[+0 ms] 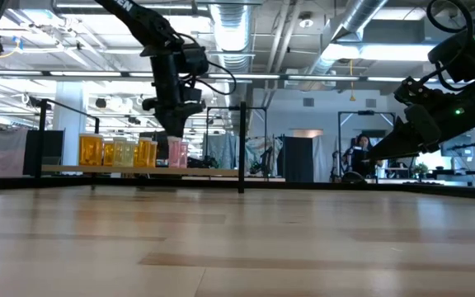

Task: Pick and place medicine bottles onto shelf by color
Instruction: Adjust the pink pill bottle on the shelf

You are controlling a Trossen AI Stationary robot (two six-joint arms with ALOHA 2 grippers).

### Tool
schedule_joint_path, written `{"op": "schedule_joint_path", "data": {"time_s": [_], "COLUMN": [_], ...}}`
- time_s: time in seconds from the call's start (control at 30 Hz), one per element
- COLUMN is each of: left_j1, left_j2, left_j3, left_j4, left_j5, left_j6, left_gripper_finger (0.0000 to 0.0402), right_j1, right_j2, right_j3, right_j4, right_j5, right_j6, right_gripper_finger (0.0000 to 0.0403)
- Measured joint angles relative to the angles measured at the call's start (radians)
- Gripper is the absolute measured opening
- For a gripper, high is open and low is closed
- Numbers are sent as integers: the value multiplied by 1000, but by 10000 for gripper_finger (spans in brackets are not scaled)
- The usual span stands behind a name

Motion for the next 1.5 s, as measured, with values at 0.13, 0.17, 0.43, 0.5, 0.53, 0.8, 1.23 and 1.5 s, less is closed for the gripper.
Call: {"op": "schedule_joint_path", "data": {"time_s": [0.13,0.17,0.43,0.5,0.53,0.8,1.23,1.5], "left_j1": [-1,-1,-2,-1,-1,-6,-19,-41], "left_j2": [0,0,0,0,0,0,0,0], "left_j3": [0,0,0,0,0,0,-11,-40], "left_j4": [32,45,92,92,91,80,78,152], "left_j5": [10,19,28,28,28,59,65,27], "left_j6": [5,12,17,14,11,14,7,5], "left_gripper_finger": [103,103,103,103,103,103,103,103], "right_j1": [0,0,0,0,0,0,0,0], "right_j2": [0,0,0,0,0,0,0,0], "right_j3": [0,0,0,0,0,0,0,0], "right_j4": [0,0,0,0,0,0,0,0], "right_j5": [0,0,0,0,0,0,0,0], "right_j6": [0,0,0,0,0,0,0,0], "right_gripper_finger": [270,270,270,270,270,270,270,270]}}
